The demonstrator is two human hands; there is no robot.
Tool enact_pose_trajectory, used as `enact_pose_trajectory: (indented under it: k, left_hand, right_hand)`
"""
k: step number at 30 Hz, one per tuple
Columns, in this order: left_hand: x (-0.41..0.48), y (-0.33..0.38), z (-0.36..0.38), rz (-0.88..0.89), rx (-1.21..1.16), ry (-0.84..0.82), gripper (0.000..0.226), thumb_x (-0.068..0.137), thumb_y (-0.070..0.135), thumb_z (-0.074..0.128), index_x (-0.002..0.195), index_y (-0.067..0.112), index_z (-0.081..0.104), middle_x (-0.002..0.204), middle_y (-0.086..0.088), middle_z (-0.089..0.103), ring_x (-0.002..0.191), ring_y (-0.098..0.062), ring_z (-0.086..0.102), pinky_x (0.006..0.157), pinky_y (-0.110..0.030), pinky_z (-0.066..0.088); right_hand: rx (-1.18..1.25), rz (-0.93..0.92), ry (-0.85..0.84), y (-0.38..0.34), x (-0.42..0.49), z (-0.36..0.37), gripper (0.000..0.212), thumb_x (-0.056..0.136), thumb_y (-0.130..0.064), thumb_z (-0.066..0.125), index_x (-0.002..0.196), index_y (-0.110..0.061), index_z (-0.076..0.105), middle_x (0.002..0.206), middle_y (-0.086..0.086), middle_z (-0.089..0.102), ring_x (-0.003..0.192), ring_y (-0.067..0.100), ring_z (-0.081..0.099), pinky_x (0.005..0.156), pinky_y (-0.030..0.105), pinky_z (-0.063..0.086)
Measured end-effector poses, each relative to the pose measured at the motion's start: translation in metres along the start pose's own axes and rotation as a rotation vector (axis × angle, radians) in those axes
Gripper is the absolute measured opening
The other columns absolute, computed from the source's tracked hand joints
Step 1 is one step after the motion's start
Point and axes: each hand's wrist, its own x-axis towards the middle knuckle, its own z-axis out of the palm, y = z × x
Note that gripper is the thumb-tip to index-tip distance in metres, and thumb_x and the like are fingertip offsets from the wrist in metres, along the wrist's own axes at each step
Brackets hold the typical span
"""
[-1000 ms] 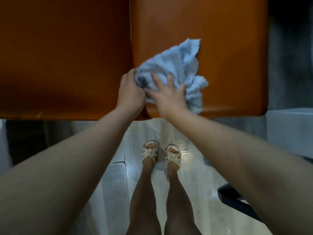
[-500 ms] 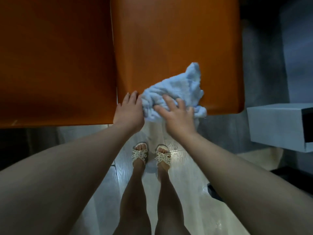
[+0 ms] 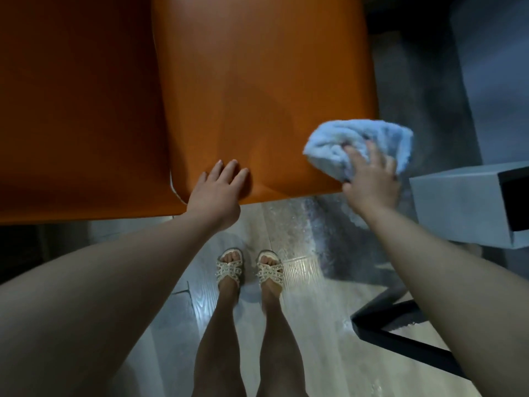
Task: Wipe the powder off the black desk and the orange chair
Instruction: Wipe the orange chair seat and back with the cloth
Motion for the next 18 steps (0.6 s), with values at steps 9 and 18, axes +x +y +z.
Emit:
enact_pose_trajectory:
  k: [9,18]
  left_hand:
    - [0.021,0.007,-0.007,-0.034,-0.002,0.034,0.07,0.095,0.034,0.043,0.15,0.032,0.0,0.159,0.001,-0.004,0.146,-0.024,-0.004,0.116,-0.043,0.004]
    - [-0.001,0.004,-0.041,0.025,-0.068,-0.046,0.063,0.095,0.035,0.044,0.15,0.025,0.014,0.158,-0.001,0.016,0.145,-0.022,0.01,0.116,-0.04,0.016]
  right_hand:
    - [0.163,-0.066,0.163,-0.017,0.044,-0.031,0.068,0.083,-0.042,0.059,0.142,-0.04,0.026,0.155,0.004,0.015,0.136,0.034,0.021,0.103,0.054,0.028]
    - [0.502,0.599,0.106,0.019,0.012,-0.032,0.058,0.085,-0.034,0.058,0.135,-0.02,0.034,0.133,0.024,0.044,0.117,0.043,0.047,0.092,0.047,0.04]
